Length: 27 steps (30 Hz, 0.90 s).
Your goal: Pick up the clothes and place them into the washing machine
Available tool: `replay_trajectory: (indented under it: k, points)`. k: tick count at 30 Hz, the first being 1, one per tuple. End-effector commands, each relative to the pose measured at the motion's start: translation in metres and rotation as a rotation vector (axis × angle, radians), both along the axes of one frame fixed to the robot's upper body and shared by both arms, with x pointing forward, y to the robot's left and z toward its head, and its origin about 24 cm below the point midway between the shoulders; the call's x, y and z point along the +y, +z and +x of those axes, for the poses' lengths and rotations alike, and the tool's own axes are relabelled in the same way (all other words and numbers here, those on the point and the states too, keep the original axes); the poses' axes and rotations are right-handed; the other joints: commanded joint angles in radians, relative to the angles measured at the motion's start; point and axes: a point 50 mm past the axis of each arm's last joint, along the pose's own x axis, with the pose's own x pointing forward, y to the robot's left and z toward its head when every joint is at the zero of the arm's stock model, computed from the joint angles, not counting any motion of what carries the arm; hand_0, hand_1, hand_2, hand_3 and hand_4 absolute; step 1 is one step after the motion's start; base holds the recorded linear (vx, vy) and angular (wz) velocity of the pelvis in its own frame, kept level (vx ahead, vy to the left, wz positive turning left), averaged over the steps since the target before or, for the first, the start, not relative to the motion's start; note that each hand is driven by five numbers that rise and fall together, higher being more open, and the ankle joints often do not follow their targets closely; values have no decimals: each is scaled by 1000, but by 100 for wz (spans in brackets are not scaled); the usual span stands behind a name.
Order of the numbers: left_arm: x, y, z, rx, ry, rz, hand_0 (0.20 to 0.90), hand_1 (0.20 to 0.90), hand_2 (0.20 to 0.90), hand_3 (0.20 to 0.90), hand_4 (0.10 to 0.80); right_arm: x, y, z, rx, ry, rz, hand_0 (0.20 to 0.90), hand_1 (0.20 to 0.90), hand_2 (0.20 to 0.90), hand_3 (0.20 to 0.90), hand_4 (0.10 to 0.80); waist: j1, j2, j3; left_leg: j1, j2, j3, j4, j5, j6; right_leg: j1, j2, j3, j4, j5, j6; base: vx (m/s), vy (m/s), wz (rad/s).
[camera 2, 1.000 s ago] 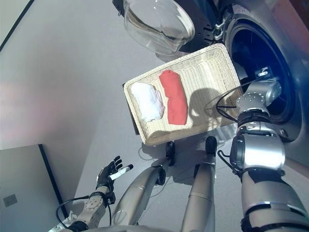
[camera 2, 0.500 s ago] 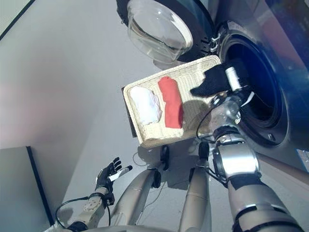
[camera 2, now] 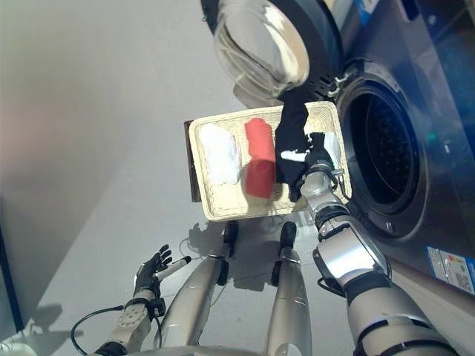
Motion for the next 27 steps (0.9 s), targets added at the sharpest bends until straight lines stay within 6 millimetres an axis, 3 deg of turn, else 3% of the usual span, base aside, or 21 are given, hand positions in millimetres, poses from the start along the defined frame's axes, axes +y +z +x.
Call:
replay_trajectory:
  k: [1,2,11,14,17,20,24,27]
  points:
    - [37,13,5,-55,75,117,900,900,900,900,800,-16,51,10,-292,-122,210,900,900,900,900,800,32,-3,10,-22,17,25,-17,23,-65,96,-15,-58,-58,-10,-6,32,11,28]
    - [35,12,5,-51,68,119,900,900,900,900,800,-16,46,8,-322,-142,332,900,900,900,900,800,30,-4,7,-19,14,26,-17,22,-62,101,-18,-56,-61,-10,-5,27,31,22]
    - [43,10,-1,-26,75,126,900,900,900,900,800,-43,42,-1,-416,-249,590,900,900,900,900,800,27,17,-13,-1,10,49,-32,14,-52,101,-20,-24,-68,-4,-3,9,45,-8]
    - [36,8,-5,-23,62,89,900,900,900,900,800,-57,35,-11,-603,-362,978,900,900,900,900,800,15,46,-21,6,11,62,-39,8,-50,98,-22,-10,-73,-6,0,29,55,-15]
    - [30,4,-9,-12,52,54,900,900,900,900,800,-61,28,-17,-745,-415,1208,900,900,900,900,800,7,70,-30,11,13,74,-51,6,-47,92,-25,4,-78,-9,3,35,54,-16]
    - [20,0,-12,2,37,18,900,900,900,900,800,-69,28,-24,-864,-467,1322,900,900,900,900,800,7,101,-45,21,10,82,-66,6,-45,92,-27,19,-86,-11,7,56,47,-14]
    - [9,-4,-14,15,15,-10,900,900,900,900,800,-74,42,-27,-1057,-516,1439,900,900,900,900,800,13,145,-67,36,3,92,-86,6,-44,99,-36,33,-104,-7,15,60,43,-14]
    - [1,-5,-15,14,-15,-22,900,900,900,900,800,-86,48,-32,-1118,-574,1437,900,900,900,900,800,20,171,-80,45,-3,97,-91,4,-43,101,-40,42,-107,-7,17,42,49,-9]
